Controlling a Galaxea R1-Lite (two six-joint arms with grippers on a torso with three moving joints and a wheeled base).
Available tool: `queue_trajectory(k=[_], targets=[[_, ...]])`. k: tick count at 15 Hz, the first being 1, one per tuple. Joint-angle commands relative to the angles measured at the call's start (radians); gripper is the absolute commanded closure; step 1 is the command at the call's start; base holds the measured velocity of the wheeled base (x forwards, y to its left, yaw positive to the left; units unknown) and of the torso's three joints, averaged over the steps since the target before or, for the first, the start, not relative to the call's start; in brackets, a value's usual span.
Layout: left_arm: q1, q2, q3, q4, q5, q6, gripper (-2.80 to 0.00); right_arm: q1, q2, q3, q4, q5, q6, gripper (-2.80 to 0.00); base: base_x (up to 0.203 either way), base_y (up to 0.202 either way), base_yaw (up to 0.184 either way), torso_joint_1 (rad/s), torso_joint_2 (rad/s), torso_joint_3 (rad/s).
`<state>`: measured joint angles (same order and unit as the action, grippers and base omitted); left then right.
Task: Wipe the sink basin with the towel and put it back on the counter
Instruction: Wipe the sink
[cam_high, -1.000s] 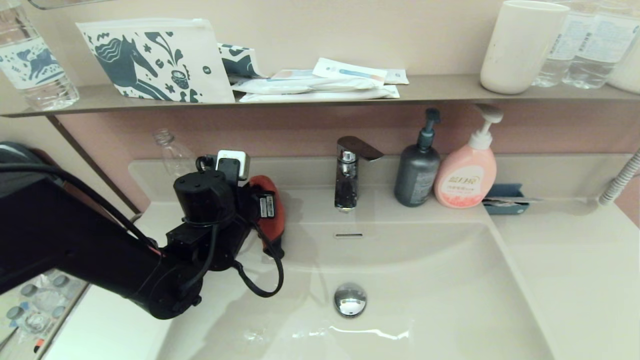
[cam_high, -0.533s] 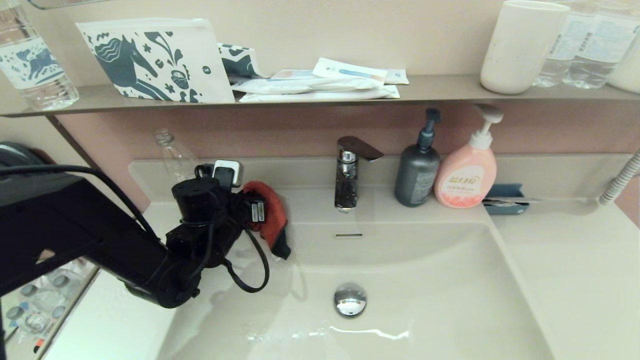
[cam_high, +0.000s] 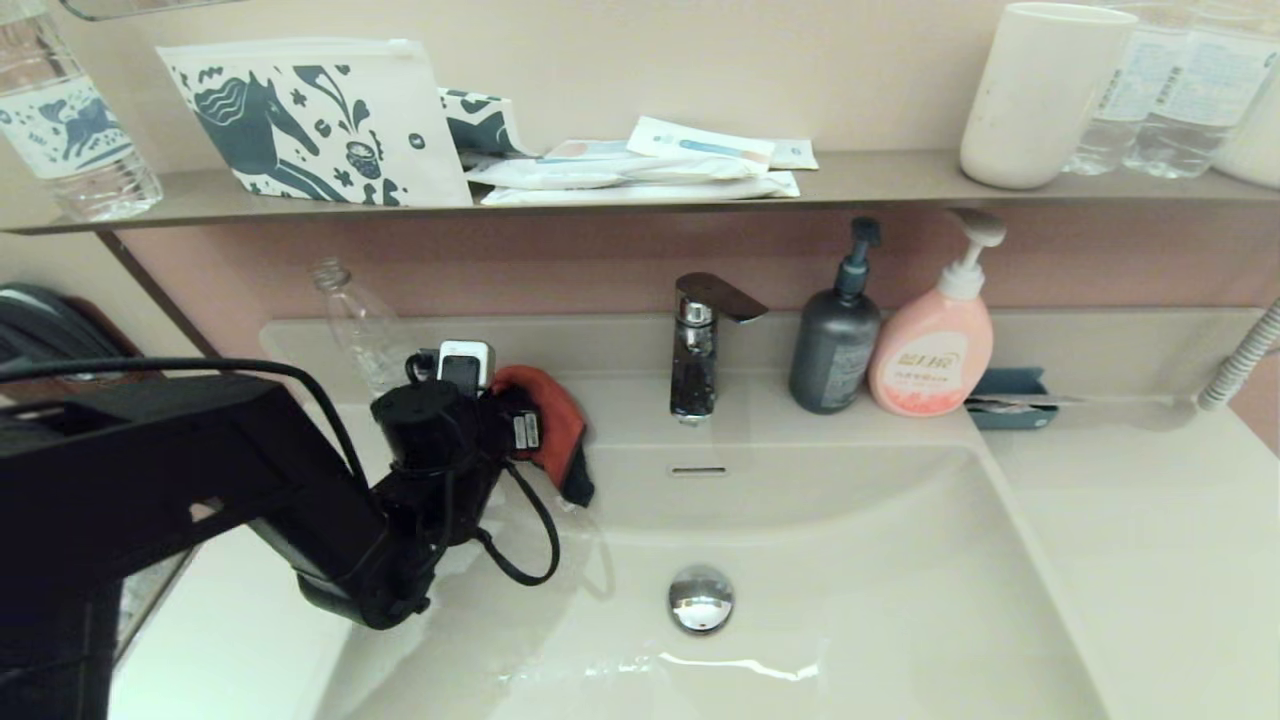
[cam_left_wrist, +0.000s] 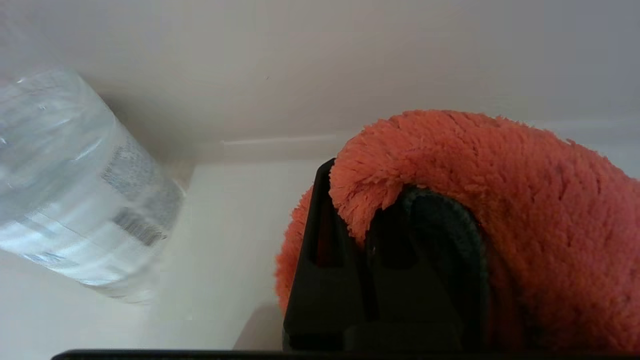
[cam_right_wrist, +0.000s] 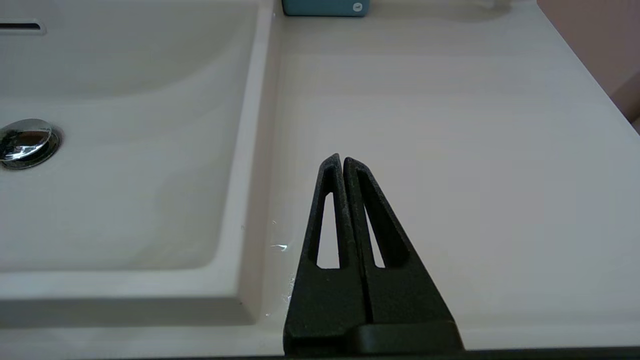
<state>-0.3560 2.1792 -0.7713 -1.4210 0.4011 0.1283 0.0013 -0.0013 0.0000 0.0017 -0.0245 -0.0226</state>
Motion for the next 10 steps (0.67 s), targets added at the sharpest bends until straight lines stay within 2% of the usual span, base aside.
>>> queue_trajectory(k=[1,10], targets=[[-0.057,0.074,-0.02,-0.031,0.043,0.002,0.0,0.0,0.001,-0.001,0.0,0.0,0.0,0.0,0.0,0.0,0.0,0.0,0.0,0.0],[-0.182,0.111,-0.142,0.013,0.137,0.001,0.0,0.0,0.001,0.0,0.0,0.0,0.0,0.0,0.0,0.0,0.0,0.0,0.0,0.0]])
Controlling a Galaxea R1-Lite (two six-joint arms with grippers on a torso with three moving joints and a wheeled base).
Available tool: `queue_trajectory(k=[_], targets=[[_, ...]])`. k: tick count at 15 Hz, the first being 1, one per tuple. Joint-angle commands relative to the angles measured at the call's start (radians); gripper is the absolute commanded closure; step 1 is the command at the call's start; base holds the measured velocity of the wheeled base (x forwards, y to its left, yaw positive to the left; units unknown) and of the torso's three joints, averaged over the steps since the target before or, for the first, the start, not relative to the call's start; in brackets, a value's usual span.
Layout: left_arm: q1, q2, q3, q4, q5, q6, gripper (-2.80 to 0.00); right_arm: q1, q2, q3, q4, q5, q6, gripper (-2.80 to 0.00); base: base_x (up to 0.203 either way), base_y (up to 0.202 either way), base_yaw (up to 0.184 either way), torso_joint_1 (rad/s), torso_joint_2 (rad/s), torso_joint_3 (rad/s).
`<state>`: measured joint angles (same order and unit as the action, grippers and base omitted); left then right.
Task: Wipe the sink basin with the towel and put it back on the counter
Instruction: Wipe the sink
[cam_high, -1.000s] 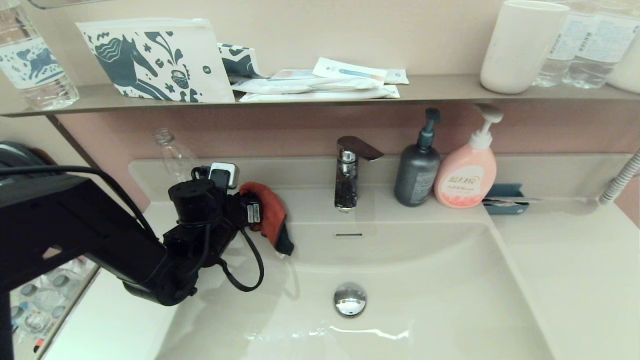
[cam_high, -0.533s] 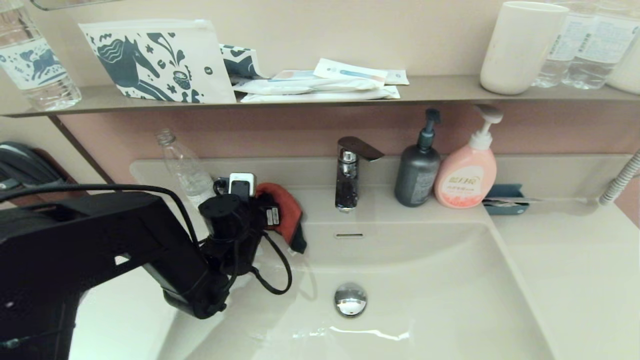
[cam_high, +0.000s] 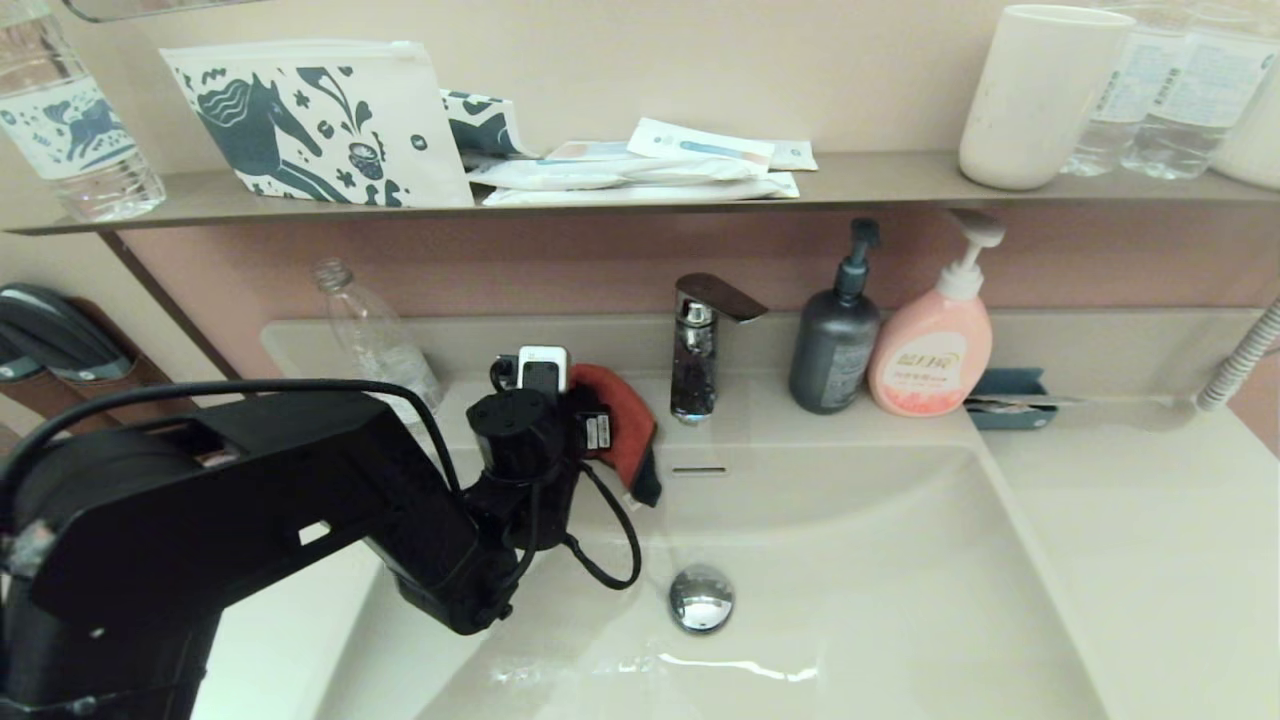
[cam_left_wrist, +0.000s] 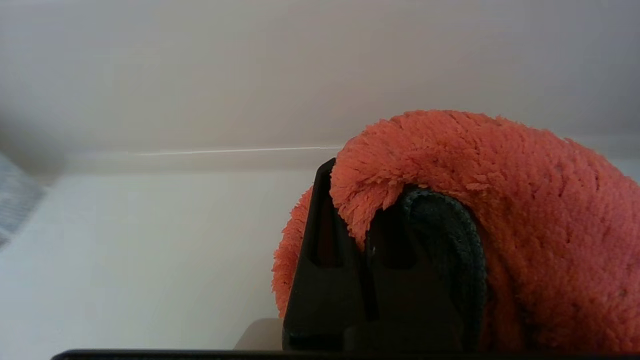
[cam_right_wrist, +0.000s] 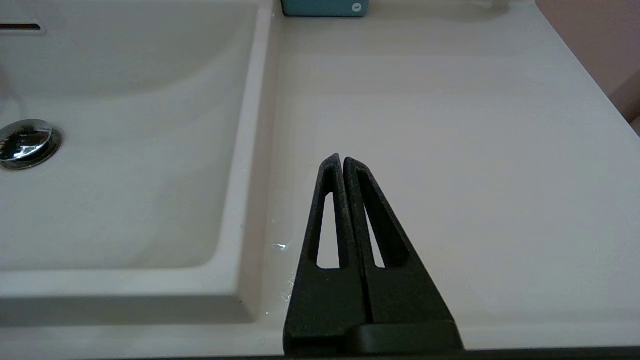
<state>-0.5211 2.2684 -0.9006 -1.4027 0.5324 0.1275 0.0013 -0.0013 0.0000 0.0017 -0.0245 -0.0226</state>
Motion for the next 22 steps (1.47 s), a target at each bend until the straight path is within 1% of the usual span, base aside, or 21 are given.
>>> queue_trajectory(k=[1,3,7,11,14,16,18,20,22], targets=[[-0.022,0.03,-0.02,-0.006,0.008,0.001,0.0,0.0,0.001,0.0,0.0,0.0,0.0,0.0,0.0,0.0,0.0,0.0,0.0,0.0],[-0.045,0.033,-0.047,0.026,0.028,0.001,0.0,0.0,0.001,0.0,0.0,0.0,0.0,0.0,0.0,0.0,0.0,0.0,0.0,0.0],[-0.091,0.053,-0.15,0.102,0.051,0.0,0.0,0.0,0.001,0.0,0.0,0.0,0.0,0.0,0.0,0.0,0.0,0.0,0.0,0.0],[-0.112,0.091,-0.259,0.169,0.061,0.0,0.0,0.0,0.001,0.0,0.0,0.0,0.0,0.0,0.0,0.0,0.0,0.0,0.0,0.0],[-0.117,0.102,-0.29,0.191,0.061,0.0,0.0,0.0,0.001,0.0,0.0,0.0,0.0,0.0,0.0,0.0,0.0,0.0,0.0,0.0],[-0.115,0.099,-0.284,0.19,0.061,-0.002,0.0,0.0,0.001,0.0,0.0,0.0,0.0,0.0,0.0,0.0,0.0,0.0,0.0,0.0],[-0.101,0.08,-0.251,0.188,0.059,-0.011,0.0,0.0,0.001,-0.001,0.0,0.0,0.0,0.0,0.0,0.0,0.0,0.0,0.0,0.0],[-0.076,0.038,-0.185,0.187,0.044,-0.023,0.0,0.0,0.001,0.0,0.0,0.0,0.0,0.0,0.0,0.0,0.0,0.0,0.0,0.0],[-0.048,-0.02,-0.097,0.183,0.003,-0.042,0.0,0.0,0.001,0.0,0.0,0.0,0.0,0.0,0.0,0.0,0.0,0.0,0.0,0.0]])
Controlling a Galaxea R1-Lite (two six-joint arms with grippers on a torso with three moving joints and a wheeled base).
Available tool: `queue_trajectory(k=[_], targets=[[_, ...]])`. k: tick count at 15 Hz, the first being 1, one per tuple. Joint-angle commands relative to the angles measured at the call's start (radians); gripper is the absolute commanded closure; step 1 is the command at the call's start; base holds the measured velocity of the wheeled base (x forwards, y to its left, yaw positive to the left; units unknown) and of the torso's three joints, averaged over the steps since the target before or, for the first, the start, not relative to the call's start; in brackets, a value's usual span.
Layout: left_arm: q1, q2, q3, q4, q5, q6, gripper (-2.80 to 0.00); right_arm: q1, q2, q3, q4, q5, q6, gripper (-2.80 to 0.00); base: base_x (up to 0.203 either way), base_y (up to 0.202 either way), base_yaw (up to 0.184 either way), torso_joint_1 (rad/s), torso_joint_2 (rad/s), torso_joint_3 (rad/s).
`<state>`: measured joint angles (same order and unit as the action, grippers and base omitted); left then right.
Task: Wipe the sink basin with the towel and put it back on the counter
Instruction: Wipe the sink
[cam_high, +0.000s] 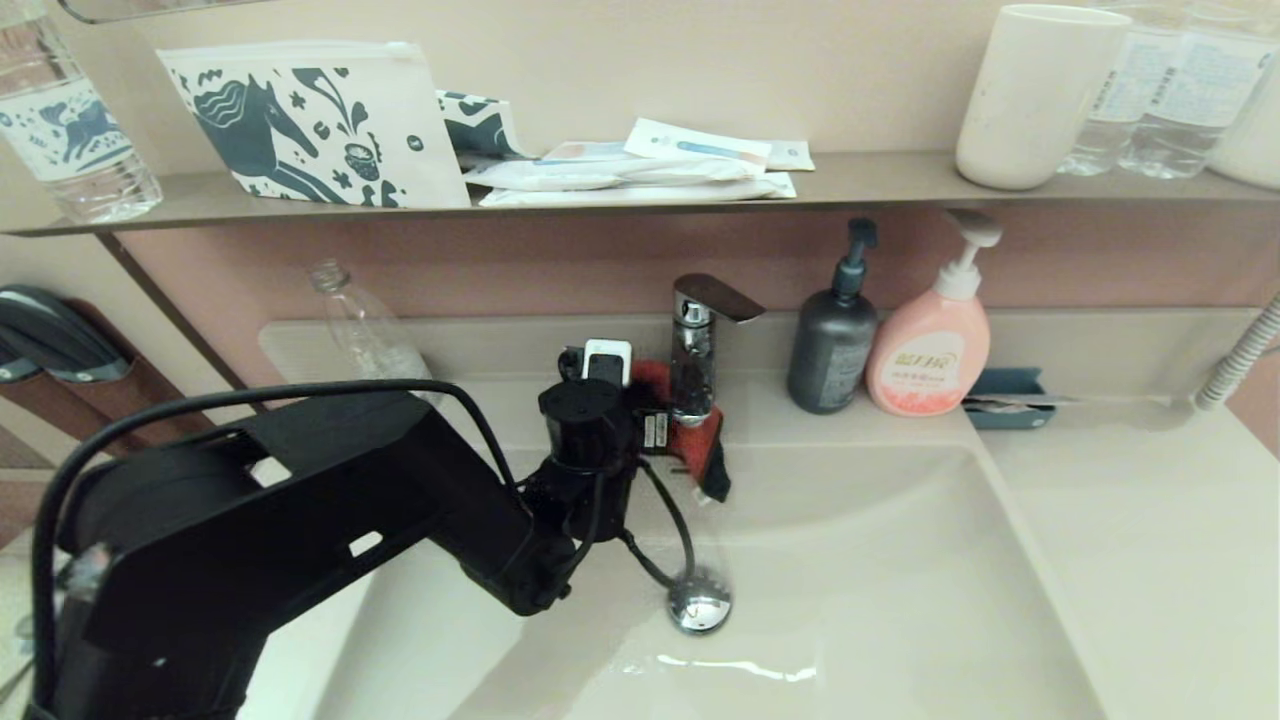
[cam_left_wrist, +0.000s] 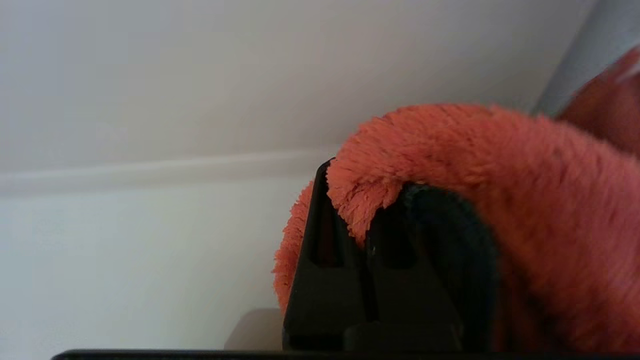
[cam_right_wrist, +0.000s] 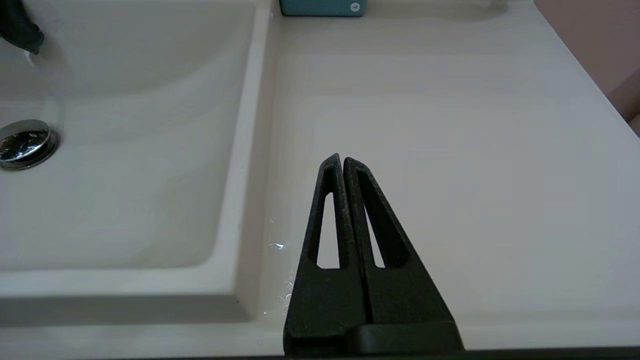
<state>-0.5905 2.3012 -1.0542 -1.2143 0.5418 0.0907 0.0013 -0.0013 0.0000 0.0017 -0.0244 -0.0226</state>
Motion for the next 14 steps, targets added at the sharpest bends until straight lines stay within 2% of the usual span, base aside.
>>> queue_trajectory(k=[1,4,6,7,10,14], targets=[[0.04,-0.077,0.094,-0.01,-0.018,-0.013,0.0,0.0,0.001,0.0,0.0,0.0,0.0,0.0,0.0,0.0,0.0,0.0,0.0,0.0],[0.12,-0.121,0.226,-0.081,-0.063,-0.016,0.0,0.0,0.001,0.0,0.0,0.0,0.0,0.0,0.0,0.0,0.0,0.0,0.0,0.0],[0.213,-0.151,0.298,-0.143,-0.116,-0.011,0.0,0.0,0.001,0.0,0.0,0.0,0.0,0.0,0.0,0.0,0.0,0.0,0.0,0.0],[0.236,-0.18,0.323,-0.153,-0.13,-0.009,0.0,0.0,0.001,0.0,0.0,0.0,0.0,0.0,0.0,0.0,0.0,0.0,0.0,0.0],[0.273,-0.274,0.394,-0.154,-0.153,-0.007,0.0,0.0,0.001,0.0,0.0,0.0,0.0,0.0,0.0,0.0,0.0,0.0,0.0,0.0],[0.27,-0.397,0.45,-0.099,-0.138,-0.009,0.0,0.0,0.001,0.0,0.0,0.0,0.0,0.0,0.0,0.0,0.0,0.0,0.0,0.0]])
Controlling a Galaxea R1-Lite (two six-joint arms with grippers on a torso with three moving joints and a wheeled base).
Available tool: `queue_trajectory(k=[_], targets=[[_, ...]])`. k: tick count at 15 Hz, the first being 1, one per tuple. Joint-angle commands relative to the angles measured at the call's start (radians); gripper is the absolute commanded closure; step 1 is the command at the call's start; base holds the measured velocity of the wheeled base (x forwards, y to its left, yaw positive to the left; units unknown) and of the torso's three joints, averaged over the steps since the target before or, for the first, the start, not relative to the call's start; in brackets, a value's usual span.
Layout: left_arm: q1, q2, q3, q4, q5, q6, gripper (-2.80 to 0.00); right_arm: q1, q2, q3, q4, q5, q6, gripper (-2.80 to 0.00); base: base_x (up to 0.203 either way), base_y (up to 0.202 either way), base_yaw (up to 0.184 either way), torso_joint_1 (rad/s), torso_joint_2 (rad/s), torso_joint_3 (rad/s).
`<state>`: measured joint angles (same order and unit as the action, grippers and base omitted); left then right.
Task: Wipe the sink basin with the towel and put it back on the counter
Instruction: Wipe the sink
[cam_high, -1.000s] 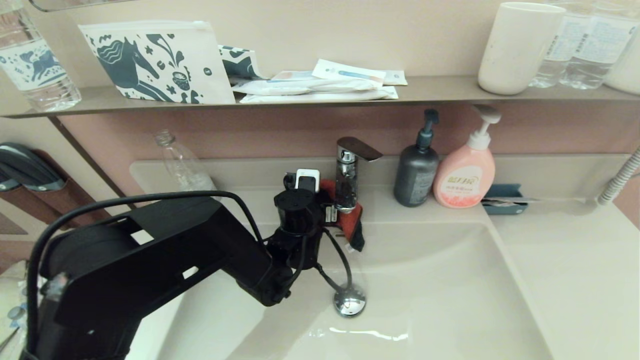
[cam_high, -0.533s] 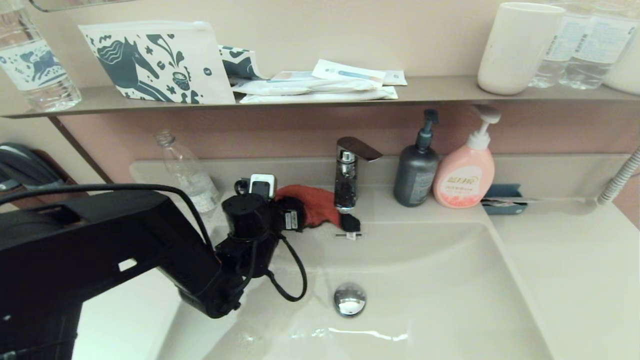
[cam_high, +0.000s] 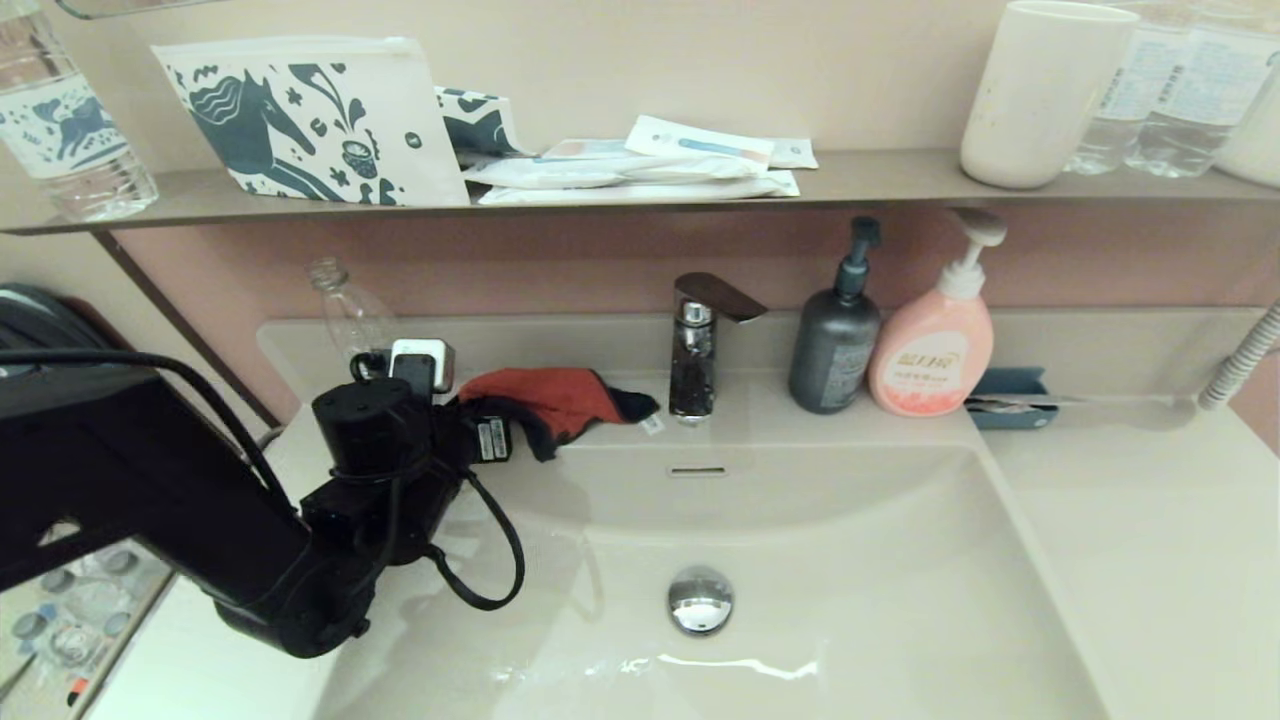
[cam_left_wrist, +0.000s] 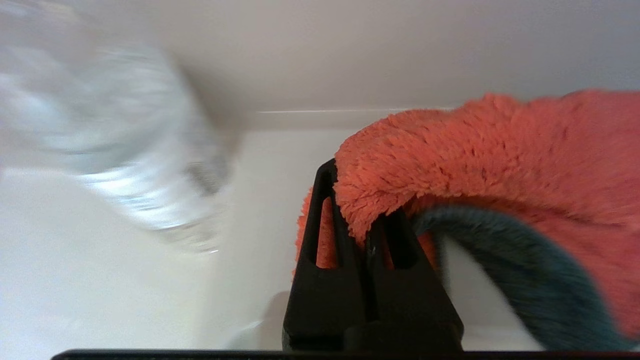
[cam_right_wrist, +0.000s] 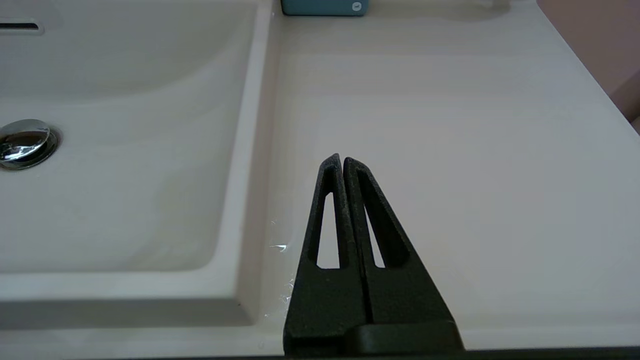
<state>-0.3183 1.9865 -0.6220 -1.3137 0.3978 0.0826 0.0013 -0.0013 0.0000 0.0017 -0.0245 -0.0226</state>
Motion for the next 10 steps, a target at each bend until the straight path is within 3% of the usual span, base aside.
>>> queue_trajectory(k=[1,5,10], targets=[[-0.01,-0.113,0.028,0.019,0.017,-0.001,0.0,0.0,0.001,0.0,0.0,0.0,0.0,0.0,0.0,0.0,0.0,0.0,0.0,0.0],[-0.132,-0.204,0.051,0.088,0.144,-0.003,0.0,0.0,0.001,0.0,0.0,0.0,0.0,0.0,0.0,0.0,0.0,0.0,0.0,0.0],[-0.149,-0.372,0.035,0.25,0.232,0.0,0.0,0.0,0.001,0.0,0.0,0.0,0.0,0.0,0.0,0.0,0.0,0.0,0.0,0.0]])
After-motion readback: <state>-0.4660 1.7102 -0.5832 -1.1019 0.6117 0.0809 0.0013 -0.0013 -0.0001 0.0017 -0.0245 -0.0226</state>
